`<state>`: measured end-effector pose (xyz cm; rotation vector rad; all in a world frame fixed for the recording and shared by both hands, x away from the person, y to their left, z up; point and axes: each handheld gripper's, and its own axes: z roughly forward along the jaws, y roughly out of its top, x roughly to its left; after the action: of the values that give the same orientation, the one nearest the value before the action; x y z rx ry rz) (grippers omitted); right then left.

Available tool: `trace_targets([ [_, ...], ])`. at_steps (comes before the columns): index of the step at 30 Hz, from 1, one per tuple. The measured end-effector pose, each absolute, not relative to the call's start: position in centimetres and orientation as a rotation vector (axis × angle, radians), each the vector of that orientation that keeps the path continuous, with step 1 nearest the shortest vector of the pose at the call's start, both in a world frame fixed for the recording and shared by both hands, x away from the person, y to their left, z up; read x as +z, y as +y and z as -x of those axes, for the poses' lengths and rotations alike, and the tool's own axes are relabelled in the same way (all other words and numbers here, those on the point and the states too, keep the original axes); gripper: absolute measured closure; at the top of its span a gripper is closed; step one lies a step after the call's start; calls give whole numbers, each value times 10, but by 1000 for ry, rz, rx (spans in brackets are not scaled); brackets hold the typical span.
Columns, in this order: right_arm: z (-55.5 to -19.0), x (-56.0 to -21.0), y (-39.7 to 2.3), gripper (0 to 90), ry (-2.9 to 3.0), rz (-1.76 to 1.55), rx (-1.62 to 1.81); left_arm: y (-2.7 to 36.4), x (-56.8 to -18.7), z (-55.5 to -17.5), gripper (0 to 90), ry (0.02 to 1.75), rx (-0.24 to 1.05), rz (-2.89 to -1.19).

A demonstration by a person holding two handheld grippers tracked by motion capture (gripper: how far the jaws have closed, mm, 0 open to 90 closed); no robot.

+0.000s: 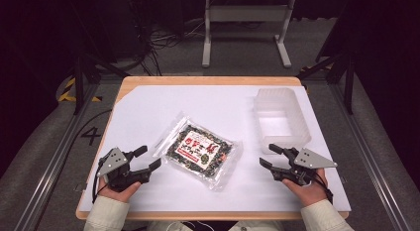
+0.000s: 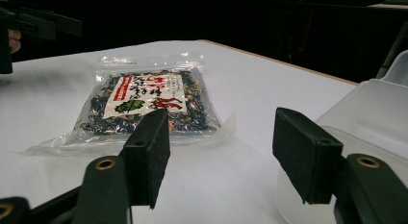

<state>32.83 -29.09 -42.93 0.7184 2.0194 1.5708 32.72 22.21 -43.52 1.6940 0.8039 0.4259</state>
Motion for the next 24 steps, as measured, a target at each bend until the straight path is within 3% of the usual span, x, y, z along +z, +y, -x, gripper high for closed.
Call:
trace_targets([
  [24, -327, -431, -286, 380, 2044, -717, 1591, 208, -406, -362, 269, 835, 336, -1698],
])
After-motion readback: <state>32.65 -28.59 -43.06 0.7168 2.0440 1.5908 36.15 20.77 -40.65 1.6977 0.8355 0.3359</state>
